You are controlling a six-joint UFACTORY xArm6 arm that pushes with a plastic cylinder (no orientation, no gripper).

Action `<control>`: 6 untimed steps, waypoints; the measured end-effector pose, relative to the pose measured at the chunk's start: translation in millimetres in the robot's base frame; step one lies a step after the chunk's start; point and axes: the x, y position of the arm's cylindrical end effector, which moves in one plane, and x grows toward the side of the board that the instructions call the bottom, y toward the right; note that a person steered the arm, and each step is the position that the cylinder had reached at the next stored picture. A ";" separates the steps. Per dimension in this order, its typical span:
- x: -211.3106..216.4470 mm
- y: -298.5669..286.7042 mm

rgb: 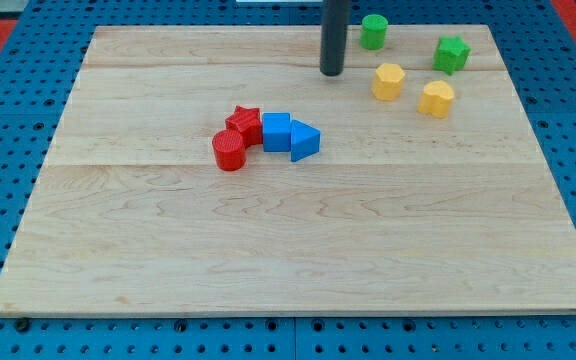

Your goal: Push the red star and red circle down a bit

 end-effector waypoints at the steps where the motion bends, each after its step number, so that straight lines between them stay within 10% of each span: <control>1: 4.5 54.0; 2: 4.3 87.0; 6: 49.9 -117.5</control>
